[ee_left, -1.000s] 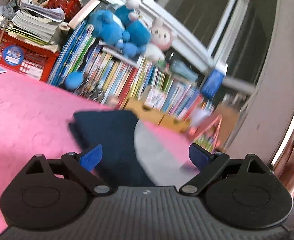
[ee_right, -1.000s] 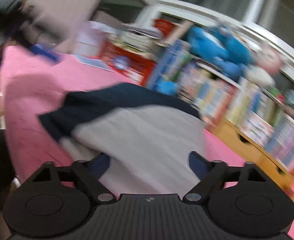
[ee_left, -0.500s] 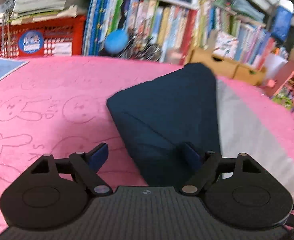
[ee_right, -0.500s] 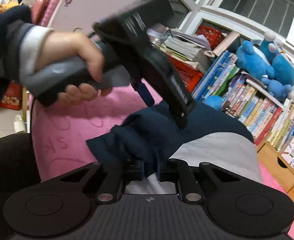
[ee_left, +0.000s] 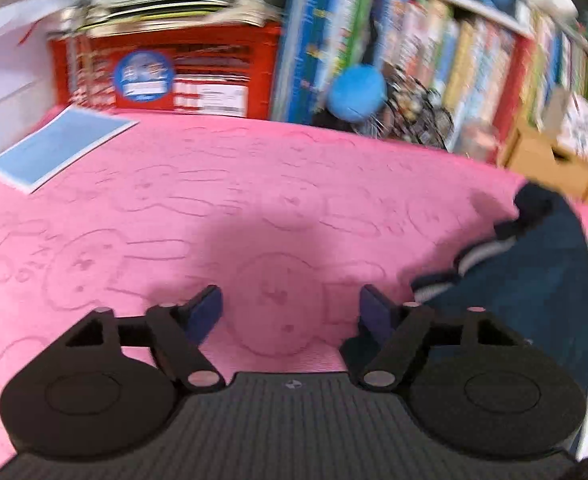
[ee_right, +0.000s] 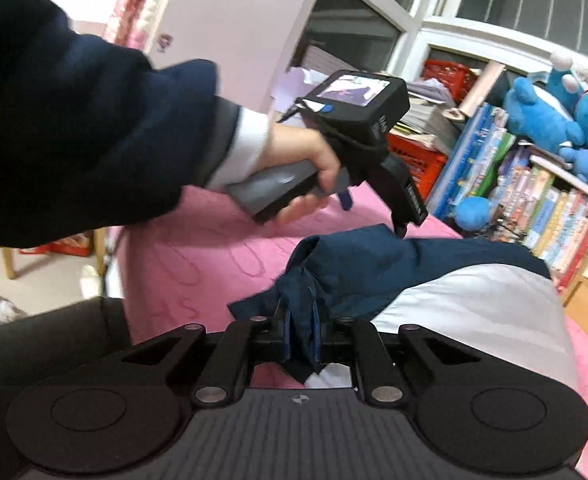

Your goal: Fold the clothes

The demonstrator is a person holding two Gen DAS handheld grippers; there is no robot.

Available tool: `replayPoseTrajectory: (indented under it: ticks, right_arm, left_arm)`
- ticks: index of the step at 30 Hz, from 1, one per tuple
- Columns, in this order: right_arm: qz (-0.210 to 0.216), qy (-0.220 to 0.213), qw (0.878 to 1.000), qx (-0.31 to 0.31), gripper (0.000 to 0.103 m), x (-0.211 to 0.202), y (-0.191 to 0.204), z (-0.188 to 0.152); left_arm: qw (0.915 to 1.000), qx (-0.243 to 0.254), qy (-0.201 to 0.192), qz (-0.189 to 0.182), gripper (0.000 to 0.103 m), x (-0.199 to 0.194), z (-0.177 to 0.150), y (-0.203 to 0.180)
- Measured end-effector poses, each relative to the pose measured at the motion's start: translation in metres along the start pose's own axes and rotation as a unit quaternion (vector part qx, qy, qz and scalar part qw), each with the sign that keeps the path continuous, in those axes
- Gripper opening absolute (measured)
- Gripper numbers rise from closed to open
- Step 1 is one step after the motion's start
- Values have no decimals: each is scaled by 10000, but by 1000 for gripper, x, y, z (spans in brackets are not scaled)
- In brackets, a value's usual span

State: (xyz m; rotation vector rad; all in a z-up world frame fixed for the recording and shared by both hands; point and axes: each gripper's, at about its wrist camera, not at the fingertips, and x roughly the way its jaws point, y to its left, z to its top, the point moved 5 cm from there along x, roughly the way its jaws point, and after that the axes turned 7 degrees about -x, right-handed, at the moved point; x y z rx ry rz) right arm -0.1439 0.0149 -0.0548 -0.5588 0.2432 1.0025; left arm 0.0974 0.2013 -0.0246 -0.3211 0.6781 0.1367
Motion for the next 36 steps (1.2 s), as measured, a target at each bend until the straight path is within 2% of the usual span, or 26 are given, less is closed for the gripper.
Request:
replayPoseTrajectory:
  ticks: [3,5,7,8,9,10,12,13,16,19,21,24,25,30,33,35,36]
  right_arm:
    - [364,-152,9987,334,20,-6,-6,0]
    - [506,-230,9971,517,22,-7,-7,1]
    - [648,-307,9950,699,24,-8,-8,2]
    - [719,-345,9937,790,28,-9,-9,3]
    - [789,-384,9922,881,34,-10,-9,4]
    - [860,-422,9906,972,36,-10,-10,4]
    - [1000,-504,9876,1096,47,-22,-9,3]
    - [1026,-523,9865,1168,48,-29,-9,0]
    - [259,-340,9901,1340,48,-50,-25,-17]
    - [-635,-116,9867,1494,49,-73,-44,-36]
    - [-1229,34,9796,1589,63,-88,-56,-49]
    - [-2110,259,9619,1721,67,-114,-74,-69]
    - [-2276,353,9574,1741,67,-117,-77,-74]
    - [-2485,687,9502,1752,67,-103,-82,-80]
    - [-2999,1020,9280,1964,74,-85,-100,-79]
    - [-3325,1191,9127,2055,73,-79,-111,-85]
    - [-3532,1224,9049,2035,82,-80,-116,-89]
  left_arm:
    - [9987,34,-375,-354,71,-37,-3,-4]
    - [9959,172,-643,-619,76,-66,-14,-19]
    - [9902,398,-863,-1022,78,-90,-31,-39]
    - [9853,568,-962,-1293,81,-103,-43,-49]
    - [9805,729,-1017,-1514,87,-114,-55,-60]
    - [9769,866,-1015,-1673,88,-121,-66,-68]
    - [9700,1157,-882,-1946,88,-130,-91,-83]
    - [9688,1292,-807,-1953,88,-130,-100,-87]
    - [9699,1519,-590,-1809,88,-122,-120,-90]
    - [9760,1549,-225,-1517,90,-108,-139,-80]
    - [9771,1572,-250,-1410,94,-105,-149,-73]
    - [9770,1608,-261,-1377,94,-107,-152,-68]
    - [9773,1594,-255,-1375,94,-108,-152,-66]
    - [9771,1622,-268,-1353,96,-108,-152,-65]
    - [9769,1640,-289,-1342,97,-108,-155,-64]
    - [9765,1663,-281,-1343,99,-108,-154,-61]
    - [9763,1674,-276,-1344,99,-108,-154,-60]
